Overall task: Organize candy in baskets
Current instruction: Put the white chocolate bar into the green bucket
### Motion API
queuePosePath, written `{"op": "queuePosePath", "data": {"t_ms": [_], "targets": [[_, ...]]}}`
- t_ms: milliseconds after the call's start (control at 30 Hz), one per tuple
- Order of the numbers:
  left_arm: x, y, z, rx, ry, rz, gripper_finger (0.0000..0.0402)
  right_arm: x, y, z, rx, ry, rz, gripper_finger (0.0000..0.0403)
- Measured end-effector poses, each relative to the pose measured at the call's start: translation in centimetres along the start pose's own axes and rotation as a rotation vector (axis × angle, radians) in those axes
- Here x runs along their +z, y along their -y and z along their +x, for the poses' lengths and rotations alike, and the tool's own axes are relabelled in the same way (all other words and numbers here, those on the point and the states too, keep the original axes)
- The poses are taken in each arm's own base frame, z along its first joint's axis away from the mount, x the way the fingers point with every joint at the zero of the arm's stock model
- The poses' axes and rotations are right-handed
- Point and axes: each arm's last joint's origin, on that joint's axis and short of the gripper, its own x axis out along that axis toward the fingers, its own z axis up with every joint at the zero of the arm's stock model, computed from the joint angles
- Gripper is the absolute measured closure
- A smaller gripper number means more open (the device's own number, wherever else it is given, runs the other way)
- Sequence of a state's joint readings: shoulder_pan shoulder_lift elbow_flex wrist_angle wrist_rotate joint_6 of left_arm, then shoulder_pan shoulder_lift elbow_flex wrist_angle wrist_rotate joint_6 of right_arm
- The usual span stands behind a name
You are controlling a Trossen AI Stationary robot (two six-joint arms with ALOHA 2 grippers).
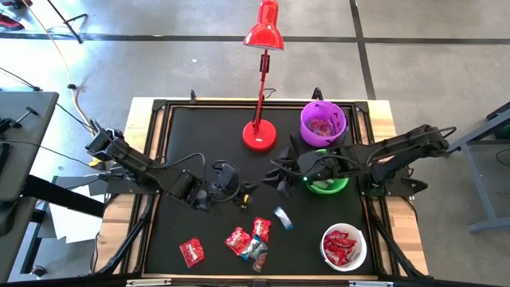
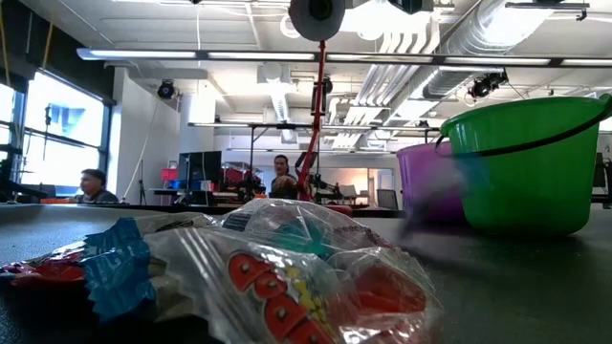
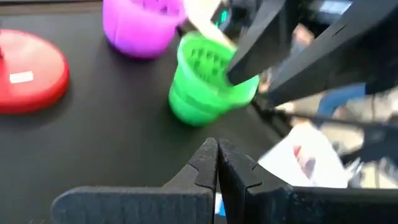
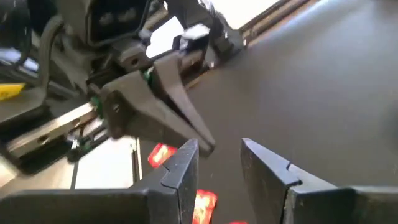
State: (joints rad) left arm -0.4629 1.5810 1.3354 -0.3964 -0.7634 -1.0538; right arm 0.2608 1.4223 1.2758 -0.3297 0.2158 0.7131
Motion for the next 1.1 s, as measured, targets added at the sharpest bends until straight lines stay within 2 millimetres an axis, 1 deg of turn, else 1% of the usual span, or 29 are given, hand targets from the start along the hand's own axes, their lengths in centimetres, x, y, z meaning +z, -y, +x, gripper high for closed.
{"op": "queuePosePath", "data": {"t_ms": [100, 233, 400, 533, 633, 767, 867, 1000, 1100], "targets": [[-0.6, -0.6, 0.0, 0.018, -0.116, 0.035, 0.0401, -0.6, 0.4, 0.0, -0.030, -0.063, -0.002, 0.0288], [-2.2, -1.3, 0.4, 0.053, -0.269, 0.109, 0.0402, -1.5, 1.3, -0.2, -0.120, -0.161, -0.002, 0.0288], [-3.9, -1.3, 0.9, 0.007, -0.462, 0.201, 0.0400, -3.2, 2.0, -0.8, -0.160, -0.386, 0.018, 0.0288], [-5.2, -1.3, 0.9, -0.008, -0.569, 0.231, 0.0383, -4.7, 2.0, -0.8, -0.220, -0.485, 0.003, 0.0288], [-5.9, -1.3, 1.0, -0.021, -0.629, 0.239, 0.0362, -5.7, 1.9, 0.1, -0.219, -0.558, 0.012, 0.0288], [-6.5, -1.1, 0.7, -0.043, -0.678, 0.252, 0.0333, -7.1, 2.1, 1.9, -0.205, -0.679, 0.029, 0.0288], [-6.8, -1.1, 0.3, -0.042, -0.690, 0.257, 0.0315, -8.6, 2.2, 3.5, -0.215, -0.764, 0.041, 0.0288], [-7.3, -0.8, -0.3, -0.052, -0.700, 0.253, 0.0300, -10.8, 2.6, 5.5, -0.296, -0.846, 0.086, 0.0288], [-7.8, -0.6, -0.8, -0.060, -0.709, 0.254, 0.0295, -12.2, 3.1, 6.6, -0.397, -0.875, 0.163, 0.0288]]}}
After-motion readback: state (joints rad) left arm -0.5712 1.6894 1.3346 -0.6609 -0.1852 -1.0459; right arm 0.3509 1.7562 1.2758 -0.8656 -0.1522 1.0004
